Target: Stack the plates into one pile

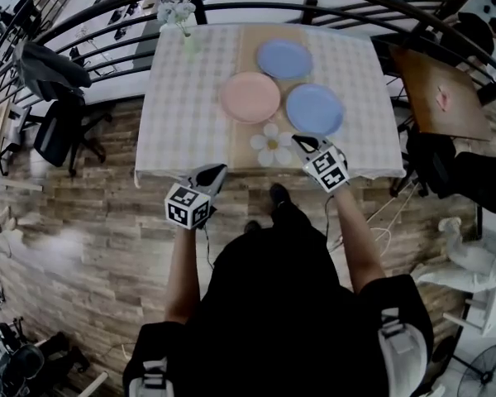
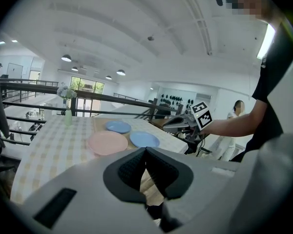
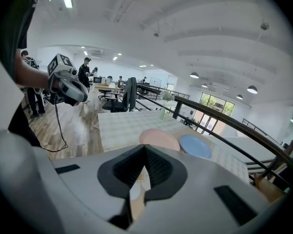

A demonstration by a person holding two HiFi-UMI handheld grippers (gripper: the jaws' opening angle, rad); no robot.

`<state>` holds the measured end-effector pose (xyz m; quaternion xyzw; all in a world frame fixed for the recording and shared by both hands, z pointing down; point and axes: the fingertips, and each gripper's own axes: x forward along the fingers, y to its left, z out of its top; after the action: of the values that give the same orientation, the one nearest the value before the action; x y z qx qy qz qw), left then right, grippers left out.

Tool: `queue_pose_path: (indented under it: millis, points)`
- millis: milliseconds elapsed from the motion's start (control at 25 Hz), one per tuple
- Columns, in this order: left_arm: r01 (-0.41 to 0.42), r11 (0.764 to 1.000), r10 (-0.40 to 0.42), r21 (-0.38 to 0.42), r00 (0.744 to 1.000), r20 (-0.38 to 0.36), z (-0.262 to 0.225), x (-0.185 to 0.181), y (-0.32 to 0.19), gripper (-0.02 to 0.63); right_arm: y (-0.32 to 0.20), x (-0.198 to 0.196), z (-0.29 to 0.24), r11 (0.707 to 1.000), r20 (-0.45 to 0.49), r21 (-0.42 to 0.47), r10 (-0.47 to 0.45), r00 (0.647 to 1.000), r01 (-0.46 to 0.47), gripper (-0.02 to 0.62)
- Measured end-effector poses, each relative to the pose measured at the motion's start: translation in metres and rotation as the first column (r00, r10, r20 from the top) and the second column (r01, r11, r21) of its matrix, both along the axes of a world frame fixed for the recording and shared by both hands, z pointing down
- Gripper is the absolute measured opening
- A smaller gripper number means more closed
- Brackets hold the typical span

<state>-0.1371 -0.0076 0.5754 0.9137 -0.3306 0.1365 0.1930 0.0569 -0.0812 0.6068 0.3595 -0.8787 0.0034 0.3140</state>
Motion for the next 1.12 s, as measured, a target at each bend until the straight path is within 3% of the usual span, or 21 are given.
queue_pose_path:
  millis: [480,880,1120]
  points:
    - [0.047,0.998,-0.047,-0.030,0.999,0.012,0.012,0.002,-0.024,0.002,-0.037,-0.005,0.014,0.998,-0.029,-0.023,-0.059,0.998,0.058,0.000]
    - [0.137,0.990,-0.138,-0.021,0.990,-0.008,0.006,-0.007,-0.055,0.002,-0.078,-0.010,0.023,0.992,-0.044,-0.045,-0.118,0.992,0.116,0.000]
    - [0.189,0.981,-0.189,-0.044,0.982,-0.008,0.012,-0.005,-0.074,0.002,-0.102,-0.016,0.033,0.978,-0.131,-0.043,-0.206,0.970,0.202,0.000]
